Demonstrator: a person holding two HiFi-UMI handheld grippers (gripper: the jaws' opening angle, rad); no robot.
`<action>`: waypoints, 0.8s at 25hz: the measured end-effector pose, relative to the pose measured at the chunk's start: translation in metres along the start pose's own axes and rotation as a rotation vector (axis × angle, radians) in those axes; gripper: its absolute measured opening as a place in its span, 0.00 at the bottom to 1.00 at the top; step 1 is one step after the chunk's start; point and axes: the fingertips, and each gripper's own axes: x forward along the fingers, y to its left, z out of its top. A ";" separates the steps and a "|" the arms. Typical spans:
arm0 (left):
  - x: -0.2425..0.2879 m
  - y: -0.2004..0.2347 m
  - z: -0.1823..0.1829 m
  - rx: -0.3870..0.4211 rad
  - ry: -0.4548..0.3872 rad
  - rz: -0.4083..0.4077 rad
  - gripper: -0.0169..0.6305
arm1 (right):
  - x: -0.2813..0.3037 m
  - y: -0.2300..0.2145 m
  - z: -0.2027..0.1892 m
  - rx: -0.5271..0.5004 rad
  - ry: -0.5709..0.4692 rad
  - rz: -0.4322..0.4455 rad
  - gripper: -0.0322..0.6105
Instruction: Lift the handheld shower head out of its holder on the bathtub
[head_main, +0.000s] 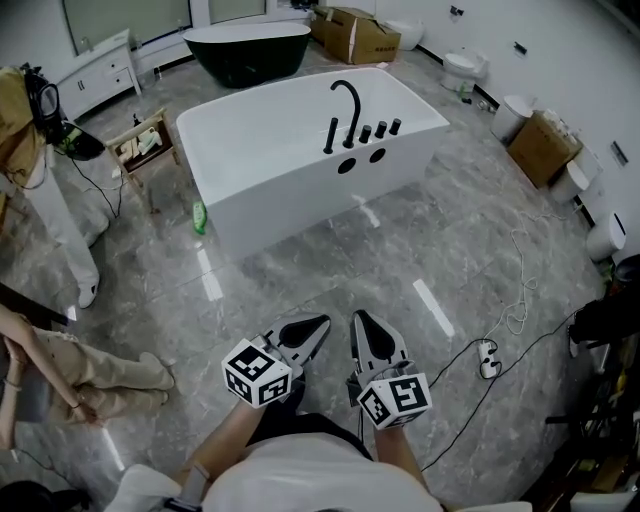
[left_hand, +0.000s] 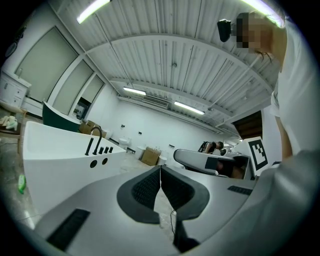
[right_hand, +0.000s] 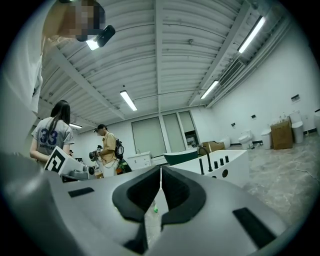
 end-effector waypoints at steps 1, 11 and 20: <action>0.004 0.006 0.004 -0.002 -0.002 0.001 0.04 | 0.007 -0.004 0.002 -0.001 0.001 0.000 0.08; 0.042 0.053 0.032 -0.024 -0.008 -0.009 0.05 | 0.061 -0.042 0.020 -0.011 0.007 -0.026 0.08; 0.070 0.090 0.056 -0.017 -0.010 -0.023 0.05 | 0.106 -0.060 0.028 0.010 0.006 -0.029 0.08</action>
